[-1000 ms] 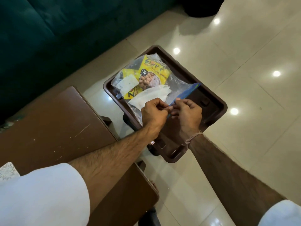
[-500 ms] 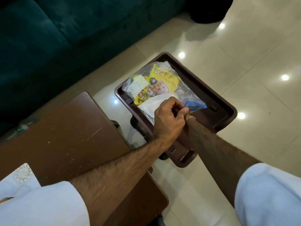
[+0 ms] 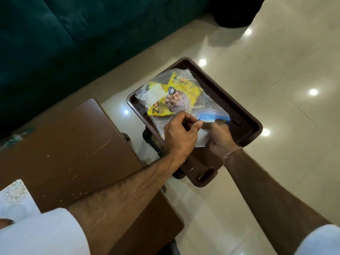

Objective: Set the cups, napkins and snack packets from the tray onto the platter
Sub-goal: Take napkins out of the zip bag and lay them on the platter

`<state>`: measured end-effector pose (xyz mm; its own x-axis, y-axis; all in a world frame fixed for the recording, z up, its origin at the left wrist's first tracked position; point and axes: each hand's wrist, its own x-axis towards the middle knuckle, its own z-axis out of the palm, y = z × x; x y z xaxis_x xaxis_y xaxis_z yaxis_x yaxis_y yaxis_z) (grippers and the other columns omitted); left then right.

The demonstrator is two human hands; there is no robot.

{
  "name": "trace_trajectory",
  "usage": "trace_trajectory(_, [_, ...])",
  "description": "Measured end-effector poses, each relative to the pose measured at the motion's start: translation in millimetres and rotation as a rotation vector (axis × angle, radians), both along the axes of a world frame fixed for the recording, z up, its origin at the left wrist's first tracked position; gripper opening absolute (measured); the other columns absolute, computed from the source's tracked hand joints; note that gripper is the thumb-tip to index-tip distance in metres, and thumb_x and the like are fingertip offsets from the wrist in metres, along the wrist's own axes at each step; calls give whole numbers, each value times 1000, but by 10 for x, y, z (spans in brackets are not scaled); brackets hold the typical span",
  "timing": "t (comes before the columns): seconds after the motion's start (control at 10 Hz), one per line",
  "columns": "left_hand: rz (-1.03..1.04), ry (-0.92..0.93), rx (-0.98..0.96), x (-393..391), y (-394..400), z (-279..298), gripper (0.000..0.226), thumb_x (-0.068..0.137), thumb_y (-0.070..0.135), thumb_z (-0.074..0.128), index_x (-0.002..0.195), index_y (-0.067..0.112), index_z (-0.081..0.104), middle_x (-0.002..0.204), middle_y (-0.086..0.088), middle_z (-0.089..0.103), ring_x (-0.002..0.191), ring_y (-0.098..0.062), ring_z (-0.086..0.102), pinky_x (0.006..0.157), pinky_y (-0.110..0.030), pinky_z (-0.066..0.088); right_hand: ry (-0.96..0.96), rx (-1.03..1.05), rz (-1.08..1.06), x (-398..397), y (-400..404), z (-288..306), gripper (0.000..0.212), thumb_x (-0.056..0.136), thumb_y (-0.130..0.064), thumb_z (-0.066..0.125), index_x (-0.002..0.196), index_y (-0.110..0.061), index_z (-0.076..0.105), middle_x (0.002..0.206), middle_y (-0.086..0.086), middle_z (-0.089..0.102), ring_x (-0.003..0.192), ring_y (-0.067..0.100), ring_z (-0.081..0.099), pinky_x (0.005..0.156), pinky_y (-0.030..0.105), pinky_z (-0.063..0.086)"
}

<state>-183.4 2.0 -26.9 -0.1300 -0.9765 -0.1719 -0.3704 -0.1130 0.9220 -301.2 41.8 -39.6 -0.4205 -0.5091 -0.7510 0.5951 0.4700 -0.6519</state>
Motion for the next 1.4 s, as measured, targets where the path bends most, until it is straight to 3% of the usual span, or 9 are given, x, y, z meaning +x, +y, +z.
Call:
trace_trajectory(0.2, [-7,17,110,5,39,-31,16,78,25,79,84,16,67,75,3,69,67,-11,62,66,-31,57,-57,-40,66,-288,448,219,31,80,-6,74,111,-3,70,110,17,75,91,26,76,71,36,61])
trace_trajectory(0.3, [-53,33,115,49,108,-3,24,78,34,78,94,22,65,89,6,67,78,-10,62,69,-26,53,-98,-124,188,-325,715,404,27,83,-10,72,109,-10,74,115,15,73,104,28,72,83,41,59])
trace_trajectory(0.4, [-163,143,190,204,258,101,36,73,47,77,100,27,63,100,9,68,89,-11,64,77,-29,55,-84,-157,287,-189,810,581,29,79,-12,73,108,-7,74,110,18,74,94,27,74,67,33,59])
trace_trajectory(0.5, [-317,350,438,492,448,183,59,61,43,87,112,30,61,105,-3,71,97,-20,69,82,-41,59,-20,-158,359,66,790,645,35,81,-10,73,115,-1,68,109,22,73,96,32,73,71,38,61])
trace_trajectory(0.6, [-318,364,493,869,585,179,69,57,25,92,118,26,59,114,-8,69,103,-25,68,81,-41,60,-34,-187,408,379,698,616,35,84,-10,72,118,0,65,111,22,73,102,36,72,80,41,61])
trace_trajectory(0.7, [-171,346,532,1315,642,169,65,58,15,91,115,17,60,111,-8,72,101,-27,70,79,-45,61,-135,-205,425,748,557,560,34,85,-9,70,118,-1,65,113,21,73,101,34,72,76,38,60])
trace_trajectory(0.9, [132,325,626,2358,769,132,61,52,40,92,104,18,70,103,1,76,98,-21,72,79,-42,61,-182,-190,560,1660,305,393,33,89,-11,68,121,-4,65,117,14,73,107,31,71,84,43,61])
trace_trajectory(1.1, [505,432,713,3370,1204,22,64,51,45,90,107,20,72,105,3,76,99,-19,72,83,-41,60,-107,-141,726,2738,279,152,25,88,-15,70,112,-7,71,113,7,75,106,25,72,80,37,60])
trace_trajectory(1.4, [1035,513,674,4499,1945,-285,52,68,28,86,114,13,68,107,-5,75,86,-21,75,61,-33,60,168,-112,1073,4238,483,-158,14,90,-18,70,99,-7,74,97,9,77,93,28,74,77,40,61])
